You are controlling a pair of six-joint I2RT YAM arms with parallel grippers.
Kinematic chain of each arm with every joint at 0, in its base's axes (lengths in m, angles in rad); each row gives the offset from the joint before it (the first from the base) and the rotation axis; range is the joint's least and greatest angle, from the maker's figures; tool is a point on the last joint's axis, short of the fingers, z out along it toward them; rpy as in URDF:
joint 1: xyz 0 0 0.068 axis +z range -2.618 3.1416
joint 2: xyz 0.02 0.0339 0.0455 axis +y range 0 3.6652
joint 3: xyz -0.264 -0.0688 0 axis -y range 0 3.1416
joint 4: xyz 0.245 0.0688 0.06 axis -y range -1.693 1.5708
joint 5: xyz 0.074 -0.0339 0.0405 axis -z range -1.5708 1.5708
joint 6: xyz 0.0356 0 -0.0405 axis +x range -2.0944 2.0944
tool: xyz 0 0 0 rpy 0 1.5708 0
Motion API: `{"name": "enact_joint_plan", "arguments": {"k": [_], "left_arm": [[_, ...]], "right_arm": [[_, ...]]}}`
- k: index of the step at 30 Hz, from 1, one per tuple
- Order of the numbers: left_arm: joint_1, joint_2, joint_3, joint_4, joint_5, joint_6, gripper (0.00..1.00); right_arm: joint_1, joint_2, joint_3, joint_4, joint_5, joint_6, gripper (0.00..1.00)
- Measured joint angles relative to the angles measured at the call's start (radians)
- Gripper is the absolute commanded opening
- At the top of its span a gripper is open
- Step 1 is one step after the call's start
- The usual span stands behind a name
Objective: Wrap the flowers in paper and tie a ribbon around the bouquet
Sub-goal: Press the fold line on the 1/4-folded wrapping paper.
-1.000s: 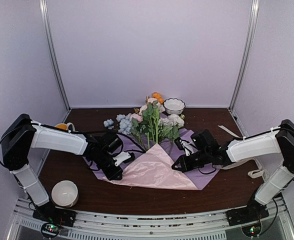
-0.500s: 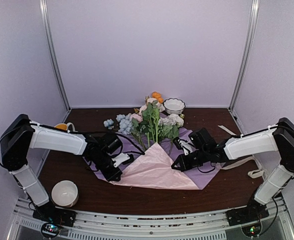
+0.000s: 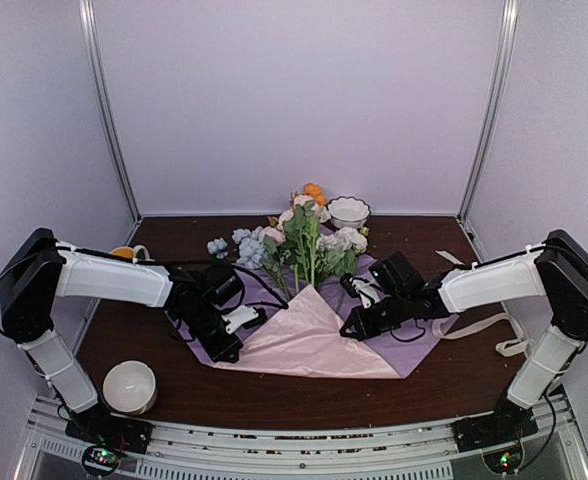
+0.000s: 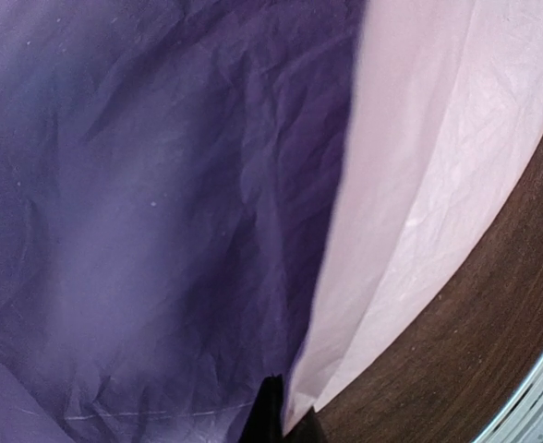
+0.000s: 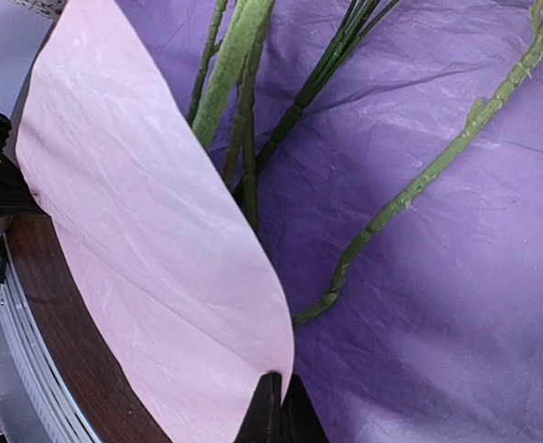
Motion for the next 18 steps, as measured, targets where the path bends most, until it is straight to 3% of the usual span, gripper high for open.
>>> {"name": "enact_joint_plan", "arguments": {"k": [9, 14, 18], "left_arm": [[0.007, 0.004, 0.006, -0.048, 0.005, 0.001, 0.0], [0.014, 0.006, 0.006, -0.064, 0.007, 0.001, 0.0], [0.016, 0.007, 0.006, -0.068, 0.011, 0.001, 0.0]], "right_arm": [[-0.004, -0.016, 0.047, -0.137, 0.1, -0.035, 0.22], [0.034, -0.187, 0.071, -0.291, 0.246, -0.061, 0.23], [0.156, -0.302, 0.095, -0.283, 0.287, -0.078, 0.17]]}}
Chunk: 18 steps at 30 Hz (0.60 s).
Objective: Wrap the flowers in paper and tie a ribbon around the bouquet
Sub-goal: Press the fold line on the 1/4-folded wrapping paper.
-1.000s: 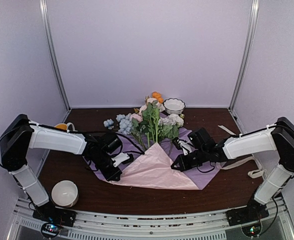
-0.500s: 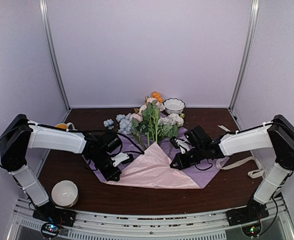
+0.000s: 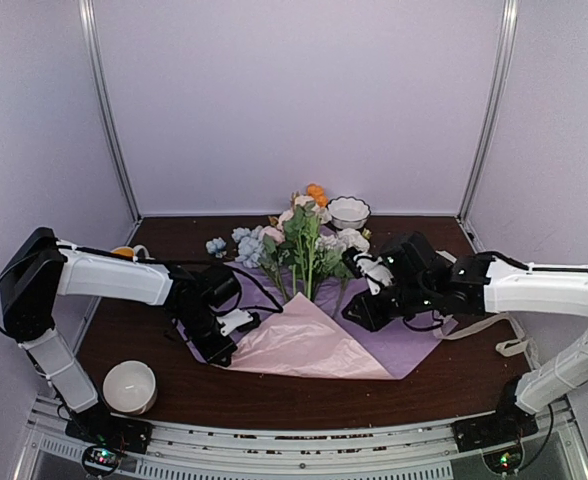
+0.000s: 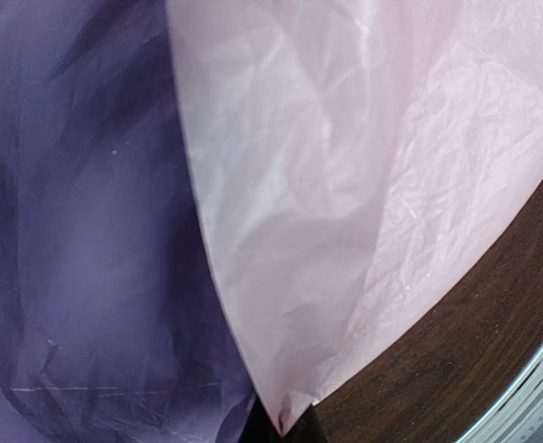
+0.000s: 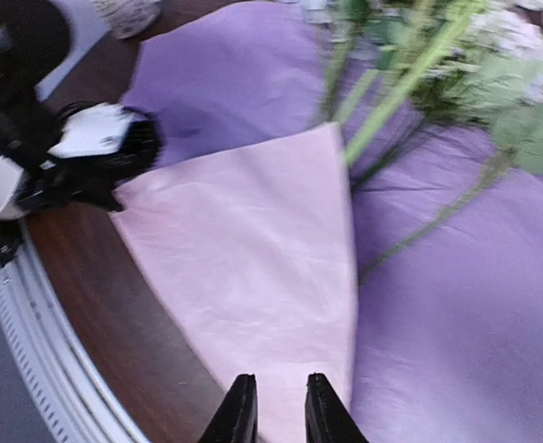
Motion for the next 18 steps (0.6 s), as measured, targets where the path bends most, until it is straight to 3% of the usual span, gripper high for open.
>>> {"name": "enact_joint_plan", "arguments": {"k": [5, 10, 18], "left_arm": [[0.008, 0.0, 0.0, -0.008, 0.022, 0.0, 0.0], [0.016, 0.0, 0.0, -0.014, 0.045, 0.0, 0.0], [0.027, 0.008, 0.0, -0.017, 0.077, 0.0, 0.0]], "right_arm": [[0.154, 0.156, 0.039, 0.098, -0.142, 0.0, 0.09], [0.177, 0.391, 0.1, 0.101, -0.185, 0.003, 0.05], [0.145, 0.303, -0.087, 0.075, -0.108, 0.113, 0.04]]}}
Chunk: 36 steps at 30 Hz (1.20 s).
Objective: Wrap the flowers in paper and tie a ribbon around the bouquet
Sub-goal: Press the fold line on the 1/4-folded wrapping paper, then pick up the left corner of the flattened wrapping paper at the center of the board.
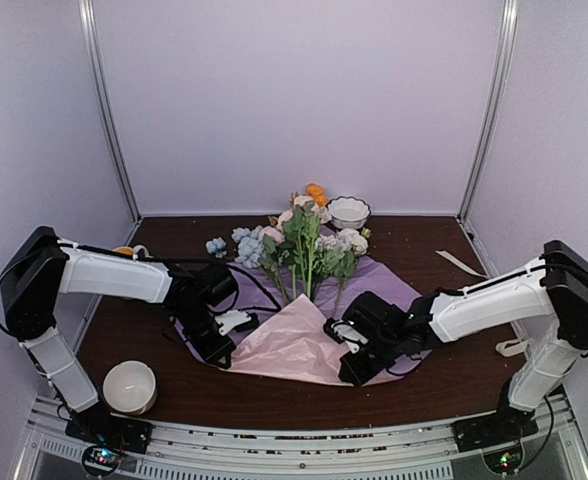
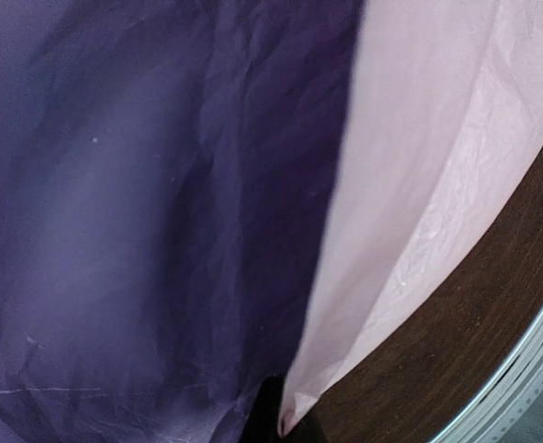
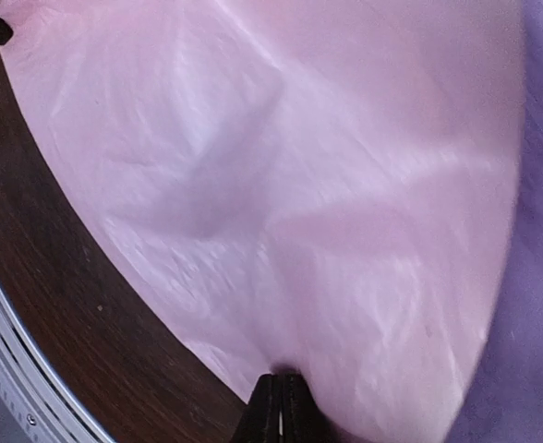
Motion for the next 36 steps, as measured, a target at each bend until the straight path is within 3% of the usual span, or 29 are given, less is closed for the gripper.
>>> {"name": "enact_joint_plan", "arguments": {"k": [10, 14, 17, 22, 28, 36], "left_arm": [[0.008, 0.015, -0.01, 0.007, 0.031, 0.0, 0.0], [0.014, 0.022, -0.009, 0.006, 0.047, 0.001, 0.0], [0.018, 0.024, -0.008, 0.006, 0.056, 0.005, 0.0], [0.02, 0.026, -0.008, 0.006, 0.064, 0.007, 0.0], [0.02, 0.027, -0.008, 0.008, 0.071, 0.007, 0.0], [0.02, 0.027, -0.008, 0.008, 0.072, 0.004, 0.0]], "right_arm": [[-0.04, -0.252, -0.218, -0.096, 0.103, 0.206, 0.03], [-0.046, -0.322, -0.225, -0.229, 0.154, 0.226, 0.03], [-0.04, -0.319, -0.139, -0.328, 0.17, 0.197, 0.02], [0.022, -0.207, 0.178, -0.334, 0.148, 0.115, 0.02], [0.043, 0.019, 0.449, -0.168, 0.029, 0.088, 0.0], [0.005, 0.297, 0.52, -0.089, -0.074, 0.127, 0.0]]}}
